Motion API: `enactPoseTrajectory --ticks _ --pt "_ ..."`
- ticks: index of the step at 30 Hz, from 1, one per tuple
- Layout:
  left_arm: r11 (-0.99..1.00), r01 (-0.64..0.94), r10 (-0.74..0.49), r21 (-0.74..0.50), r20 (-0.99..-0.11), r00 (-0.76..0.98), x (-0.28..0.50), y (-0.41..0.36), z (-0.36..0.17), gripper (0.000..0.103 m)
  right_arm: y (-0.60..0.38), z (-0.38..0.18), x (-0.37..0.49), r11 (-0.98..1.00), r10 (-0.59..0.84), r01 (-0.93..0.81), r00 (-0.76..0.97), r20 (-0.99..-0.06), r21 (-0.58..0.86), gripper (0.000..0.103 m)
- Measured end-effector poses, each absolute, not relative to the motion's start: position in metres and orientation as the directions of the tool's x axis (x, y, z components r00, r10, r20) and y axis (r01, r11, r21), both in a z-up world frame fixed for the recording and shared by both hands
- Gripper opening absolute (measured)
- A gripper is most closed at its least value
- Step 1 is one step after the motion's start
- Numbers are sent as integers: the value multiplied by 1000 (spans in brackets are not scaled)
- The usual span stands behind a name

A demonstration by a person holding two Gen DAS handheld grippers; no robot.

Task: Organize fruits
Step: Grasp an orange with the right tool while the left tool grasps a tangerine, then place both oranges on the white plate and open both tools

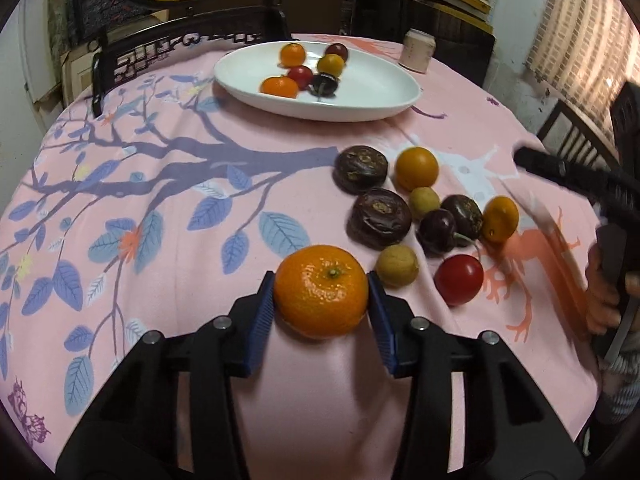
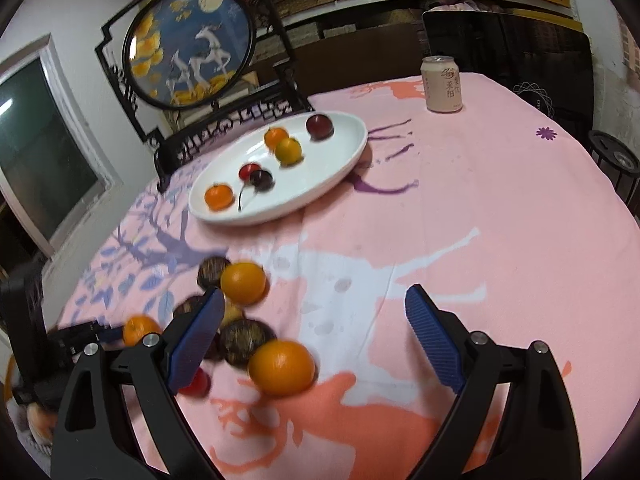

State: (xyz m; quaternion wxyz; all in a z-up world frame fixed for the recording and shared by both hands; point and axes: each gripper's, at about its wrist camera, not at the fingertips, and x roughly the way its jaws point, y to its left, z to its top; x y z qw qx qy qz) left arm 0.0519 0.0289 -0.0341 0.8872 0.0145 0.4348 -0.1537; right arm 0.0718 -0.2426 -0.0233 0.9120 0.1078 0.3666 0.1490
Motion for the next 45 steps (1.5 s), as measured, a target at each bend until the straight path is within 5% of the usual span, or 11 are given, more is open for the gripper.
enactPoseTrajectory --ticks 2,8,14,18,27,35,45 --pt "956 259 -267 -137 -769 581 52 37 -33 45 -239 -27 67 939 340 -203 676 -654 279 91" --pt "959 233 -270 -161 -766 584 54 42 -34 45 -217 -40 55 953 292 -256 641 -710 160 68" --pt "958 240 -269 -155 -774 574 56 40 -35 46 -211 -46 58 945 308 -284 610 -730 161 60" --pt "958 244 -267 -150 -776 571 56 38 -36 47 -203 -49 57 927 345 -335 579 -738 170 42" --pt "951 293 -267 -104 -754 600 57 25 -24 45 -210 -46 59 913 393 -332 570 -721 236 41" --pt "964 245 -250 -109 -694 675 144 18 32 45 -223 2 119 922 386 -278 635 -669 269 41" --pt "952 266 -291 -155 -731 617 225 -22 8 45 -190 0 211 938 346 -247 640 -686 243 41"
